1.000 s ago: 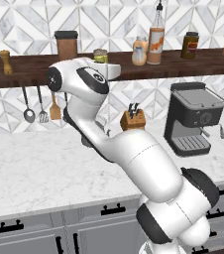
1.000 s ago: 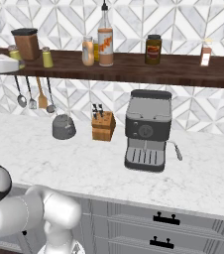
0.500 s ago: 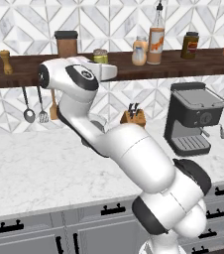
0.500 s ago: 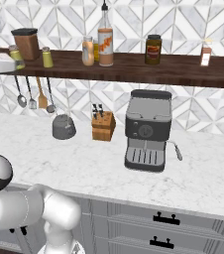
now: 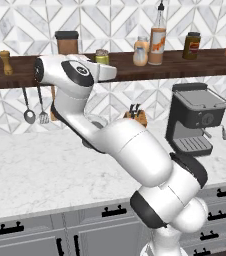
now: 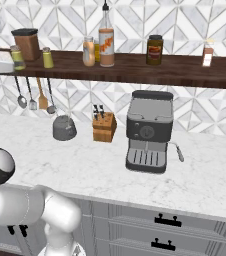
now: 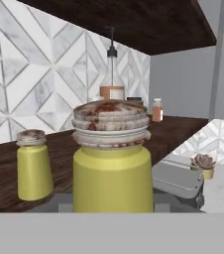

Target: Put the shaker and condiment bottle from the counter next to their counterparts in the cabinet.

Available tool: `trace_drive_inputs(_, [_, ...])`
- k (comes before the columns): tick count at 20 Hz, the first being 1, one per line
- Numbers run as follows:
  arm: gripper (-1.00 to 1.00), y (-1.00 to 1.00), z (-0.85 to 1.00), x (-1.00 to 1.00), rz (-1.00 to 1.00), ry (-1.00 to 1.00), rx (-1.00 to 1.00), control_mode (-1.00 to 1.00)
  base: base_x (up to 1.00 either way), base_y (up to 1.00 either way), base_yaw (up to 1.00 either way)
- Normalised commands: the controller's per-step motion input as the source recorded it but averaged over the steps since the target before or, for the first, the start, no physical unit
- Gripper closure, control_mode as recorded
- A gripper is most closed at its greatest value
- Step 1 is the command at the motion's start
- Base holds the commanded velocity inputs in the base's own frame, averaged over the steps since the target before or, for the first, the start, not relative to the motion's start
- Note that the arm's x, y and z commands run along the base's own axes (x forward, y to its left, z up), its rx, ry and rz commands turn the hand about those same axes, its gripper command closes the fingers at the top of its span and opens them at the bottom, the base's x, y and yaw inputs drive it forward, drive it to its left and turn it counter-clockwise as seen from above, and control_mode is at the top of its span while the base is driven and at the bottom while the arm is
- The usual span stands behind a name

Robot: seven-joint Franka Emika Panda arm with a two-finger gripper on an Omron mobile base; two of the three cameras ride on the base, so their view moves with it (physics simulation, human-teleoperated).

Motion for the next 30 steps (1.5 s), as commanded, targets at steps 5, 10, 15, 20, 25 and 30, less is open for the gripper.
trace_drive_inputs(5, [1.00, -0.12, 0.00, 0.04, -0.04, -0.01, 0.07, -1.00, 0.00, 0.00, 0.00])
trace_drive_inputs(10, [1.00, -0.22, 0.00, 0.00, 0.00, -0.03, 0.08, -1.00, 0.00, 0.00, 0.00])
trace_drive_inputs(15, [1.00, -0.11, -0.07, 0.00, 0.00, 0.00, 0.06, -1.00, 0.00, 0.00, 0.00])
trace_drive_inputs(20, [1.00, -0.11, -0.14, 0.00, 0.00, 0.00, 0.05, -1.00, 0.00, 0.00, 0.00])
trace_drive_inputs(25, [1.00, -0.01, -0.14, 0.07, 0.00, 0.00, 0.05, -1.00, 0.00, 0.00, 0.00])
trace_drive_inputs(30, [1.00, 0.00, -0.06, 0.24, 0.00, 0.00, 0.05, -1.00, 0.00, 0.00, 0.00])
